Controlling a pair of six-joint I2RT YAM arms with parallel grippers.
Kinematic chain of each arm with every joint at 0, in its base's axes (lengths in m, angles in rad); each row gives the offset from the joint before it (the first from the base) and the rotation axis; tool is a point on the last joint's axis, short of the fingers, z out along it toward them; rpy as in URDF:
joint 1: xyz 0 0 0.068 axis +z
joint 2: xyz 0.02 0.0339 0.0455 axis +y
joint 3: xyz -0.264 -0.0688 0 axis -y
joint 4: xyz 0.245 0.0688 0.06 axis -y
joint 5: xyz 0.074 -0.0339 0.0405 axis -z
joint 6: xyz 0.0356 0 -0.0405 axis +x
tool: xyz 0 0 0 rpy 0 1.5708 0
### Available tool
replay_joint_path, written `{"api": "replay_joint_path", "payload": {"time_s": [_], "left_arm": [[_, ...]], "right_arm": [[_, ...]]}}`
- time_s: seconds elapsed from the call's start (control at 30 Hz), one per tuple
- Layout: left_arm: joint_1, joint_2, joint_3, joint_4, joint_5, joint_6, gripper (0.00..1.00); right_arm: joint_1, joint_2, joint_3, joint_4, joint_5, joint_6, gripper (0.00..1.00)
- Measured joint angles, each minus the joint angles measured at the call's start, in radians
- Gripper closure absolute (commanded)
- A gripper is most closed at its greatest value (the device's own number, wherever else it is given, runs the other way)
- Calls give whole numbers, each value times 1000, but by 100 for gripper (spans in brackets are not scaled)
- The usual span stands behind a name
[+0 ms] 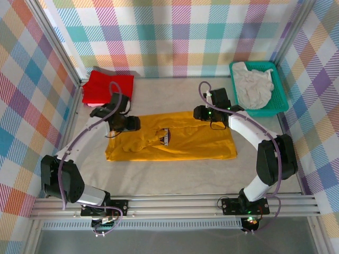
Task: Fold and stack the t-shirts
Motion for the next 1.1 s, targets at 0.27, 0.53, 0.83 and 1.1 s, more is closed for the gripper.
{"api": "replay_joint_path", "payload": {"time_s": [0.27,0.53,0.83,1.1], "left_arm": [[118,-10,-294,88,63,-143,41],[118,0,-354,201,122,-197,45],[118,90,-346,283,134,-196,64],[118,85,-335,278,122,-174,97]], "right_arm": [[0,0,0,-7,0,0,59],[0,0,0,-7,-8,0,59],[0,0,0,-6,-19,0,58],[0,0,0,-6,-23,0,58]]}}
